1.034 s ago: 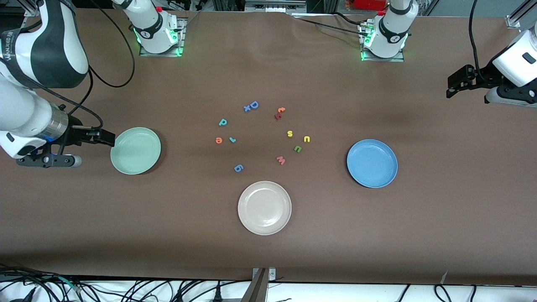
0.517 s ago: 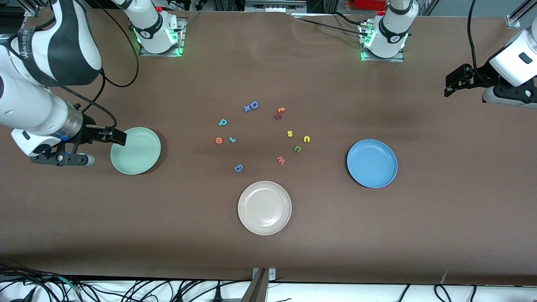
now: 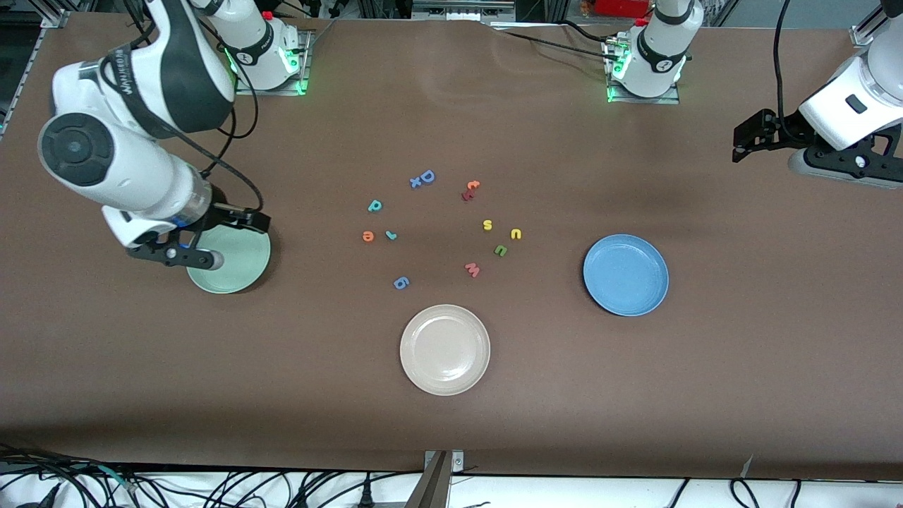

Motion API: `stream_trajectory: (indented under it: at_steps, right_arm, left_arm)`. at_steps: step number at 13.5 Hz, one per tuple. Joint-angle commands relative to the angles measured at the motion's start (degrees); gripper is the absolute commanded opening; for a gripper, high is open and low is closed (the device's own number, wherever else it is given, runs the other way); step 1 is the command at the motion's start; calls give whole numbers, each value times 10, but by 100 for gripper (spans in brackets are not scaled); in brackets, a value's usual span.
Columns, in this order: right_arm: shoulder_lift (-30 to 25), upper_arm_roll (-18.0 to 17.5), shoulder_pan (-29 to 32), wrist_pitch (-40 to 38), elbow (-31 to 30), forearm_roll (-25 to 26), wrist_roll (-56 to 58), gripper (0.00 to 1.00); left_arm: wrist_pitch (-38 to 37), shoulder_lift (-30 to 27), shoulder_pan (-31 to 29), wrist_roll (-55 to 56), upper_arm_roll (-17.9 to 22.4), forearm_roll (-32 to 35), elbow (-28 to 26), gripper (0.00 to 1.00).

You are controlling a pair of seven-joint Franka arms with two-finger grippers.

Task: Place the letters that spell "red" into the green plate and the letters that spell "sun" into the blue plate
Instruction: 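Move the right gripper over the teal letter d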

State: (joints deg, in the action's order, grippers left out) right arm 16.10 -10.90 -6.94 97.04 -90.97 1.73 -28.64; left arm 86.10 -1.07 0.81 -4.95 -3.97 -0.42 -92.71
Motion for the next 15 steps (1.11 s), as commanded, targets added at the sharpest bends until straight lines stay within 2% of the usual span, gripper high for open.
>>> stream_trajectory:
  at_steps: [1,7,11,15]
  right_arm:
    - [-14,-27,3,27,-52,-24,-53,99]
    - [-13,-93,3,162,-190,-25,-187,99]
    - [1,-133,2,318,-298,-25,-258,99]
    - [42,-144,-19,363,-310,-24,-313,99]
  left_arm:
    - [-8,0,1,-5,0,-2,0,100]
    - [-8,21,2,-6,-18,-3,-9,100]
    - [-7,25,2,-5,-20,-3,-9,100]
    - [-7,26,2,-5,-20,-3,-9,100]
